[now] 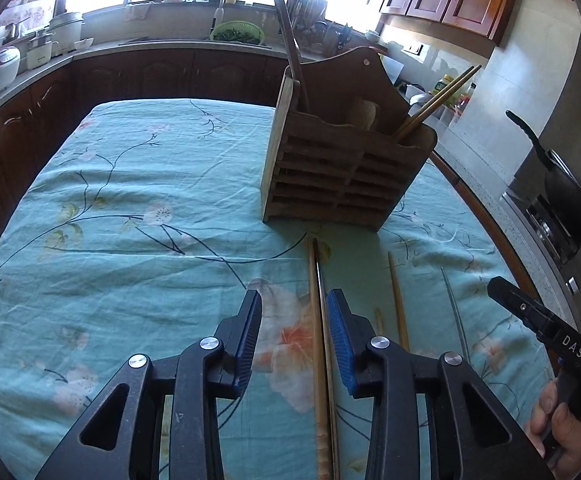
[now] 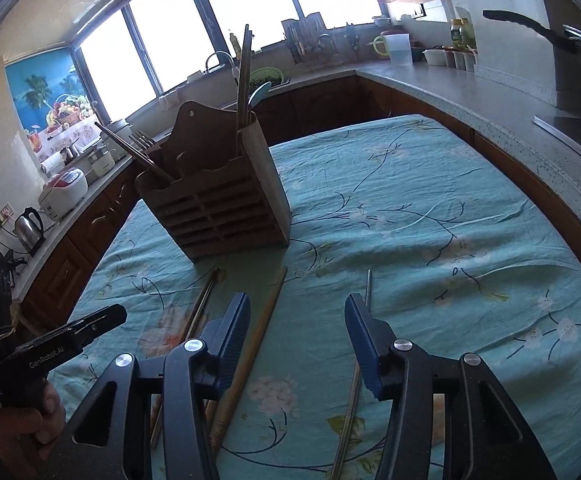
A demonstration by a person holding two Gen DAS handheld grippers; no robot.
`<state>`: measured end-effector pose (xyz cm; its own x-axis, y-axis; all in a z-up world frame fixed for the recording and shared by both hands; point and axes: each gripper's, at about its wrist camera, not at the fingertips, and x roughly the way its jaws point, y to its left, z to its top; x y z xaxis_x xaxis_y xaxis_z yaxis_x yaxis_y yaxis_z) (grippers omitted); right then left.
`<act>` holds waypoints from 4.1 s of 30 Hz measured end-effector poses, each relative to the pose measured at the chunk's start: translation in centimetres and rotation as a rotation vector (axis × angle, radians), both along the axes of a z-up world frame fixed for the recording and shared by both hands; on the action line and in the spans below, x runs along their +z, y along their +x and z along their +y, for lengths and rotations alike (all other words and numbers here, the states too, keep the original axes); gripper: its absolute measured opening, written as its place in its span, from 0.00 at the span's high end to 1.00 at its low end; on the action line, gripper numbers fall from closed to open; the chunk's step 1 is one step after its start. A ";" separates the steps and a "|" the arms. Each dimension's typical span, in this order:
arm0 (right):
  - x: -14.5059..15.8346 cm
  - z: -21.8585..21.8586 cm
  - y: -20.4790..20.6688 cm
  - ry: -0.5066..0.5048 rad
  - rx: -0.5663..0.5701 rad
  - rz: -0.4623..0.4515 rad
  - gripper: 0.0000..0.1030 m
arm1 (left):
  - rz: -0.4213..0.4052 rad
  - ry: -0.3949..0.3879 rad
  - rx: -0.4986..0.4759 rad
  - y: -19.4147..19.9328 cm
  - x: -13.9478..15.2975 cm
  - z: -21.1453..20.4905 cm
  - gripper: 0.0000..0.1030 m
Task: Organize utensils
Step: 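Lower both tools to the chopsticks on the table and close on one each, then lift the held chopsticks with both tools toward the wooden holder, then insert the chopsticks into the holder with both tools and open them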
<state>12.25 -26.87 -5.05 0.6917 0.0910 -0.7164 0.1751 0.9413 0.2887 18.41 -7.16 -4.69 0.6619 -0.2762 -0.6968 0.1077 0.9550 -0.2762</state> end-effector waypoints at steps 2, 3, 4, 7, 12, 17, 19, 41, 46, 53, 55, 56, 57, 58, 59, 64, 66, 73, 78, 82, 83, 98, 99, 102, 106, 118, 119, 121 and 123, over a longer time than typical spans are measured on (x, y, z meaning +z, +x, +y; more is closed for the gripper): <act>-0.8 0.2 1.0 0.010 0.010 0.021 0.57 | 0.007 0.003 -0.008 1.3 -0.4 -0.3 0.69; -1.2 0.3 1.5 0.016 0.016 0.032 0.58 | 0.013 0.005 -0.014 1.9 -0.6 -0.4 0.70; -1.7 0.4 2.0 0.017 0.021 0.043 0.60 | 0.019 0.010 -0.022 2.5 -0.8 -0.7 0.70; -3.1 1.0 3.7 0.013 0.041 0.085 0.64 | 0.033 0.026 -0.042 4.3 -1.7 -1.4 0.71; -5.0 1.5 6.0 -0.001 0.053 0.135 0.72 | 0.073 0.062 -0.068 7.2 -3.4 -2.7 0.77; -6.2 1.9 7.4 -0.011 0.063 0.166 0.75 | 0.103 0.108 -0.103 9.5 -4.9 -4.3 0.82; -6.1 2.3 7.7 -0.036 0.073 0.170 0.75 | 0.115 0.130 -0.117 10.0 -5.5 -4.8 0.84; -6.3 4.1 7.3 -0.128 0.130 0.204 0.89 | 0.157 0.137 -0.113 8.7 -5.5 -4.8 0.92; -6.2 4.2 7.1 -0.133 0.124 0.196 0.91 | 0.133 0.152 -0.116 8.3 -5.7 -5.2 0.94; -3.1 3.3 4.9 -0.003 0.122 0.121 0.95 | 0.090 0.062 -0.097 4.8 -3.2 -2.4 0.96; -1.4 3.1 3.8 0.012 0.124 0.080 0.95 | 0.061 0.025 -0.087 3.4 -1.8 -1.5 0.97; -0.6 3.1 3.2 0.017 0.125 0.060 0.95 | 0.044 0.006 -0.083 2.7 -1.1 -1.0 0.97; 0.3 3.0 2.7 0.022 0.125 0.039 0.95 | 0.026 -0.012 -0.080 1.9 -0.4 -0.6 0.97; 1.1 3.0 2.1 0.027 0.126 0.018 0.95 | 0.008 -0.026 -0.077 1.2 0.3 -0.2 0.97; 2.0 2.9 1.5 0.034 0.125 -0.002 0.95 | -0.010 -0.036 -0.075 0.4 1.0 0.2 0.97; 5.8 2.4 -0.8 0.053 0.123 -0.091 0.95 | -0.101 -0.080 -0.062 -3.6 4.4 2.3 0.97; 7.3 2.1 -1.5 0.049 0.121 -0.126 0.95 | -0.132 -0.092 -0.061 -5.1 5.7 3.1 0.97; 12.7 1.4 -3.6 0.036 0.113 -0.261 0.95 | -0.224 -0.130 -0.049 -9.5 9.3 5.5 0.97; 14.5 1.0 -3.8 0.019 0.105 -0.309 0.95 | -0.270 -0.137 -0.031 -10.9 10.4 6.1 0.97; 14.7 0.6 -3.5 0.018 0.093 -0.322 0.95 | -0.281 -0.139 -0.024 -11.3 10.3 6.2 0.97; 14.7 0.6 -3.6 0.020 0.093 -0.322 0.95 | -0.281 -0.138 -0.024 -11.3 10.2 6.2 0.97; 15.6 -0.1 -0.7 0.006 0.071 -0.368 0.95 | -0.377 -0.134 -0.012 -8.0 11.7 6.0 0.97; 15.9 -0.1 -0.3 0.005 0.069 -0.378 0.95 | -0.391 -0.135 -0.010 -7.7 12.0 6.1 0.97; 17.4 -0.3 1.0 -0.011 0.060 -0.419 0.95 | -0.446 -0.132 0.000 -6.4 13.3 6.1 0.97; 19.6 -0.7 3.0 -0.027 0.039 -0.477 0.95 | -0.521 -0.138 0.026 -4.5 15.2 6.3 0.97; 19.1 -1.4 9.1 -0.065 -0.035 -0.499 0.95 | -0.635 -0.080 0.142 2.5 12.8 3.3 0.97; 18.5 -1.4 9.4 -0.071 -0.039 -0.492 0.95 | -0.631 -0.088 0.149 3.0 11.9 2.9 0.97; 17.2 -1.4 9.8 -0.071 -0.045 -0.480 0.95 | -0.620 -0.096 0.173 4.0 10.1 2.6 0.97; 16.0 -1.5 10.2 -0.068 -0.051 -0.459 0.95 | -0.610 -0.109 0.188 4.7 8.8 2.3 0.97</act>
